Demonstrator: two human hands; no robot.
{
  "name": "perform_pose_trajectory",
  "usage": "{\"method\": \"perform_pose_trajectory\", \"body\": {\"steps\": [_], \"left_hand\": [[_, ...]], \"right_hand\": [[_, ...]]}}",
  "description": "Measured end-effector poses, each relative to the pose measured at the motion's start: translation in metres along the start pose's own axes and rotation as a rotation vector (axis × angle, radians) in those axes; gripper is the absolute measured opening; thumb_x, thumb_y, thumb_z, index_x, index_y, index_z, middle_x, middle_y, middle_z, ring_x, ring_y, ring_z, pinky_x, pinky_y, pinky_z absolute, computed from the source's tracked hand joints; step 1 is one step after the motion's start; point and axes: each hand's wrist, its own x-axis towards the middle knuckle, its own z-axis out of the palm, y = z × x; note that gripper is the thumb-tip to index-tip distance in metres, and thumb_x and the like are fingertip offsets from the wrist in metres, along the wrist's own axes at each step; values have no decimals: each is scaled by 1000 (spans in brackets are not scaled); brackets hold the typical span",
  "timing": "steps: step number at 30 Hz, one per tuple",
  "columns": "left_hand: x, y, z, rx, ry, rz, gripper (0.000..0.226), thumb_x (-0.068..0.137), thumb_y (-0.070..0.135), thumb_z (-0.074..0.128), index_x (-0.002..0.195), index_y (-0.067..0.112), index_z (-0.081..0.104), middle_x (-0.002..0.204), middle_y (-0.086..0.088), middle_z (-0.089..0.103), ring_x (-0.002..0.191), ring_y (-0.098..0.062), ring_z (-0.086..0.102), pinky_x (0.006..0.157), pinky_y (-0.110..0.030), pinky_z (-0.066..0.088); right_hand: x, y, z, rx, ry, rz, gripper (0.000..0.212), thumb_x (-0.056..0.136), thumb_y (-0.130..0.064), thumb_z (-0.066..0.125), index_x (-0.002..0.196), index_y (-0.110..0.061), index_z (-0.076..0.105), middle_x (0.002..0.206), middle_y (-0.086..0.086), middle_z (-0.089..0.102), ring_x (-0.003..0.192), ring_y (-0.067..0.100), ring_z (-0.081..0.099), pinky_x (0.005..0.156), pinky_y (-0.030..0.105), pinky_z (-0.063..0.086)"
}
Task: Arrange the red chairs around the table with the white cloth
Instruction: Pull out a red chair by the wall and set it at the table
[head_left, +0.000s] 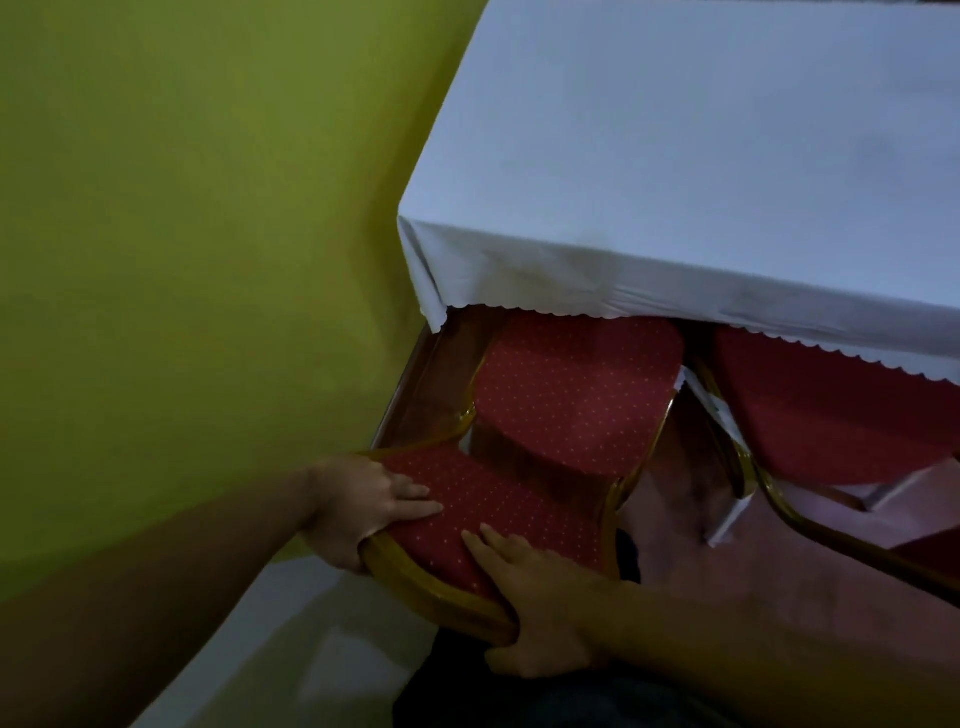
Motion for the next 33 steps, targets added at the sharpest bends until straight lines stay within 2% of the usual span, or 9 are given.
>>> {"method": "perform_pose_trajectory", "body": {"steps": [3, 5, 8, 12, 16, 23, 31, 33], "left_hand": [[4, -6, 4, 8, 16, 67, 100, 85, 57, 57, 159, 19, 2, 163, -16, 17, 145, -32, 29, 116, -41, 28], [3, -8, 11, -47, 70, 103, 96, 86, 57, 52, 159, 19, 2, 164, -14, 15, 147, -31, 25, 118, -38, 22], [4, -11, 17, -86, 68, 152, 95, 90, 49, 55, 158, 26, -6, 166, -6, 5, 151, -25, 13, 121, -35, 11], [8, -13, 17, -112, 63, 196, 96, 90, 42, 56, 153, 34, -17, 167, -3, 0, 152, -22, 9, 121, -35, 6], [7, -13, 25, -164, 105, 182, 92, 87, 40, 53, 158, 31, -5, 167, -2, 3, 152, -21, 8, 122, -37, 5], [9, -11, 32, -133, 166, 151, 92, 88, 39, 58, 159, 31, -1, 166, 1, 7, 151, -20, 11, 120, -41, 9], [1, -1, 24, -172, 141, 141, 92, 84, 16, 58, 159, 19, 5, 166, -6, 10, 151, -24, 11, 120, -40, 5], [0, -1, 30, -207, 167, 151, 89, 83, 14, 55, 159, 19, 8, 166, -6, 12, 151, -24, 12, 120, -41, 5]], "right_hand": [[5, -5, -2, -17, -23, 20, 112, 90, -52, 64, 155, -29, -24, 168, 5, -17, 154, 36, 3, 122, 47, 13], [5, -9, -2, -7, -33, 48, 110, 92, -47, 64, 155, -31, -25, 168, 4, -18, 154, 35, 2, 122, 50, 12], [4, -17, 1, 35, -27, 103, 108, 94, -37, 65, 155, -33, -24, 168, 2, -18, 154, 35, 0, 121, 59, 13], [4, -24, 7, 25, 13, 156, 105, 94, -27, 65, 157, -32, -19, 169, 5, -13, 154, 35, 2, 119, 64, 13], [5, -29, 9, 22, 34, 196, 104, 92, -22, 66, 157, -34, -16, 169, 2, -12, 155, 32, 1, 120, 61, 10], [9, -35, 13, 14, 67, 252, 107, 90, -21, 65, 152, -40, -21, 169, 0, -10, 155, 28, 5, 122, 53, 14], [2, -45, 11, 31, 76, 296, 97, 95, -20, 59, 156, -41, -12, 170, -2, -8, 155, 27, 6, 122, 53, 15], [0, -45, 10, 39, 65, 296, 98, 96, -20, 58, 152, -46, -18, 170, -2, -7, 155, 28, 7, 121, 54, 15]]}}
